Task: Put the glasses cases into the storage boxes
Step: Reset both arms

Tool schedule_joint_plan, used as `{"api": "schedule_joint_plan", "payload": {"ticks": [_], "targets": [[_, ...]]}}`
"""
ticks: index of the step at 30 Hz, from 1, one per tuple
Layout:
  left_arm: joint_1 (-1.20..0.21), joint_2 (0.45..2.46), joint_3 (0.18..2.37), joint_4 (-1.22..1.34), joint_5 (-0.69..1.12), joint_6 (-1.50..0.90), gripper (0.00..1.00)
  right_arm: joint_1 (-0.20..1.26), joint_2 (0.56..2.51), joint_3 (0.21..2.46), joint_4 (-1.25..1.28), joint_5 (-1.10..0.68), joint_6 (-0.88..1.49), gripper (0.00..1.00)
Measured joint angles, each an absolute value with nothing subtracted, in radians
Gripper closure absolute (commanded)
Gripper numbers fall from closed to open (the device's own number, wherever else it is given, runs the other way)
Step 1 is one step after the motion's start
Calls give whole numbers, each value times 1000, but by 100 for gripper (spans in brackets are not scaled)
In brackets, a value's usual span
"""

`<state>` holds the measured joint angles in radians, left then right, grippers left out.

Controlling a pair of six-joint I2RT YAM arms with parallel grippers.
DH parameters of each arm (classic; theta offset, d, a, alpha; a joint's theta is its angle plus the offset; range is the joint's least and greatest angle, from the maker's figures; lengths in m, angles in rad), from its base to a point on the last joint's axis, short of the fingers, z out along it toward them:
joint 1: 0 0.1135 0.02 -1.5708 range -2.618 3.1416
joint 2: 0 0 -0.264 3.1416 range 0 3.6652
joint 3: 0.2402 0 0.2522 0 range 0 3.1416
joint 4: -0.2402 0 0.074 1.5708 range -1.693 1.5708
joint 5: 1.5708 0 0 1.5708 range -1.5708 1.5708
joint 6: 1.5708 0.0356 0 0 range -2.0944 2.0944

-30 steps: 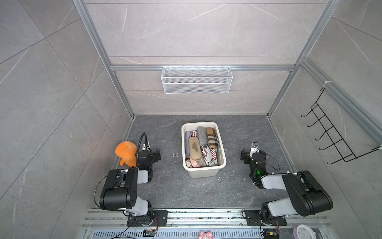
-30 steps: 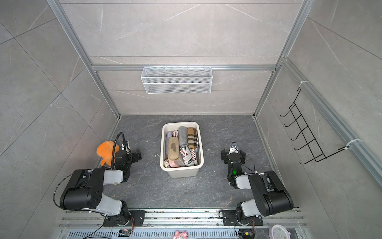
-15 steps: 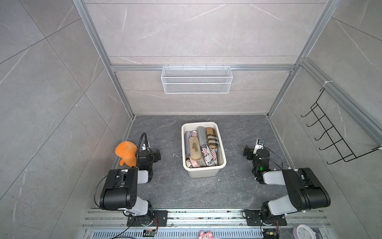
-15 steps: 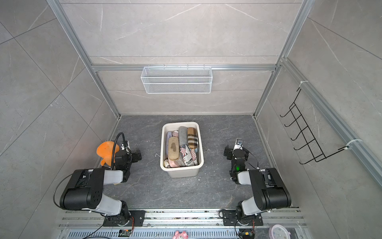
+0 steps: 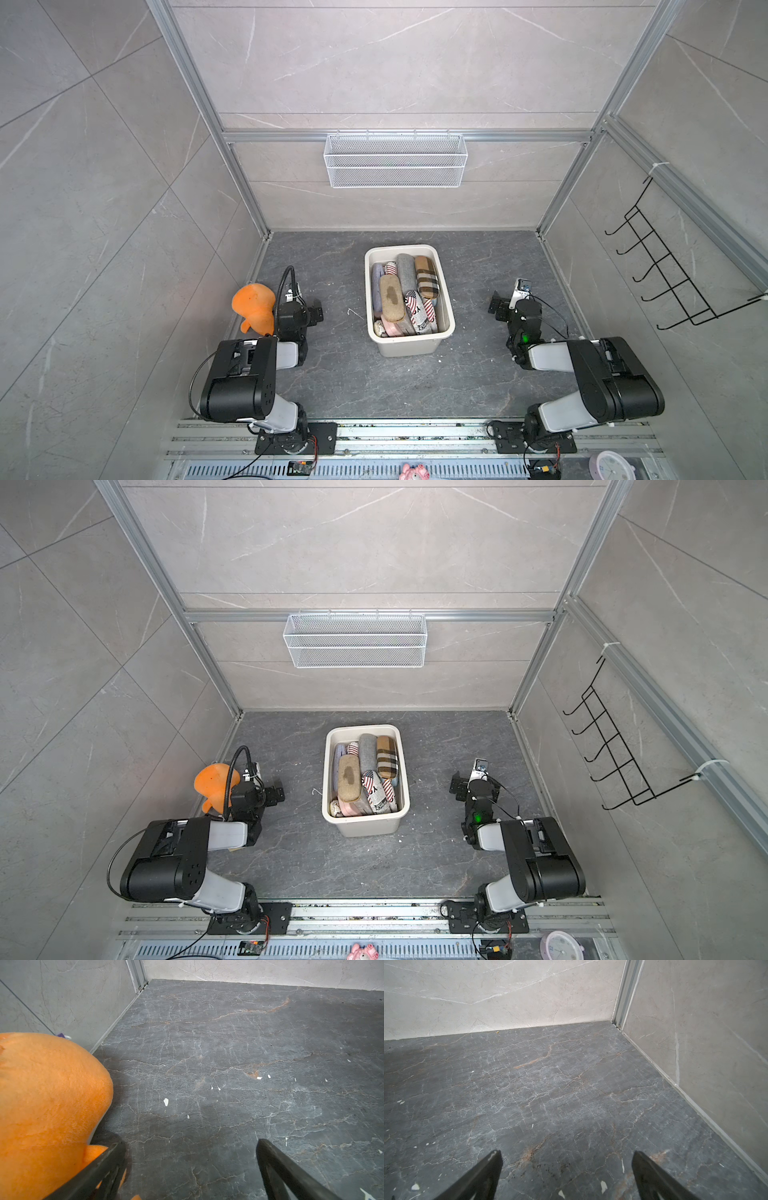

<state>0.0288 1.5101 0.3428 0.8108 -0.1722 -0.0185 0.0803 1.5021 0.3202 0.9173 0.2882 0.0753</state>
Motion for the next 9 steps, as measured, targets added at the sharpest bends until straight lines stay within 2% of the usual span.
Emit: {"api": "schedule_joint_plan", "payload": {"ticks": [9], "targets": [[29, 1510, 343, 810, -172, -19, 0, 91, 1502, 324, 916, 291, 75, 0]]}}
